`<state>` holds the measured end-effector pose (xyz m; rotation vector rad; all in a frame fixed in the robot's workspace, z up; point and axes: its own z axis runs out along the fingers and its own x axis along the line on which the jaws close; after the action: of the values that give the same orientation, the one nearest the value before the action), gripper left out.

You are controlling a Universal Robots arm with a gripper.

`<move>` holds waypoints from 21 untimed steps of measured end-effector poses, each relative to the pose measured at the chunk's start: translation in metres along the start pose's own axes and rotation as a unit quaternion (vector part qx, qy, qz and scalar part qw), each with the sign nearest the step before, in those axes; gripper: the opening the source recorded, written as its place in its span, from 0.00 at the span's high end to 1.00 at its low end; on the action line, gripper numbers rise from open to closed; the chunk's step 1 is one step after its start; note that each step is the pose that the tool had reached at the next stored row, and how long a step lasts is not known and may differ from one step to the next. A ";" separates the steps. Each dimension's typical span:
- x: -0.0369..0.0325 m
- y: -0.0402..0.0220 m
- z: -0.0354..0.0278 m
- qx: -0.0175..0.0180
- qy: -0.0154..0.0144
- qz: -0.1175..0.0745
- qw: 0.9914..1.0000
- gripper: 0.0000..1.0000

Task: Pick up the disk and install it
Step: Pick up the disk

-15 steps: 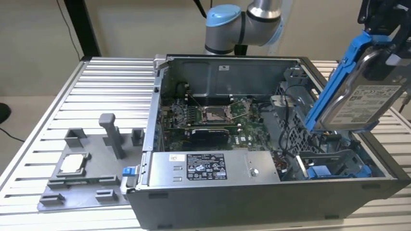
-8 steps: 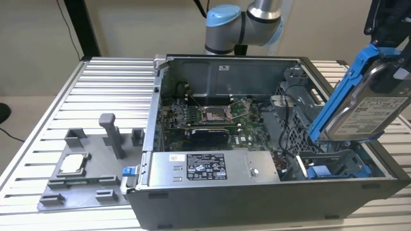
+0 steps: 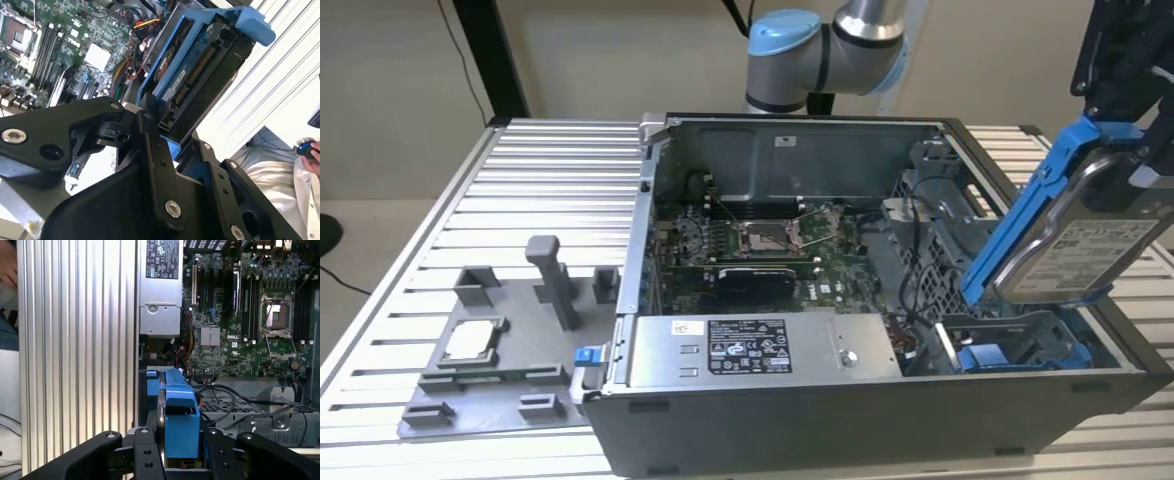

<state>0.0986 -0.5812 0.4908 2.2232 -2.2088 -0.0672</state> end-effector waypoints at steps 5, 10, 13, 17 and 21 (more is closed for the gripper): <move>0.0006 -0.0040 0.0076 0.000 0.000 0.000 1.000 1.00; 0.0011 -0.0065 0.0136 0.000 0.000 0.000 1.000 1.00; 0.0010 -0.0065 0.0136 0.000 0.000 0.000 1.000 1.00; 0.0016 -0.0066 0.0163 0.000 0.000 0.000 1.000 1.00; 0.0035 -0.0067 0.0211 0.000 -0.001 0.000 1.000 1.00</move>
<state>0.1045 -0.5842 0.4694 2.2247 -2.2103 -0.0696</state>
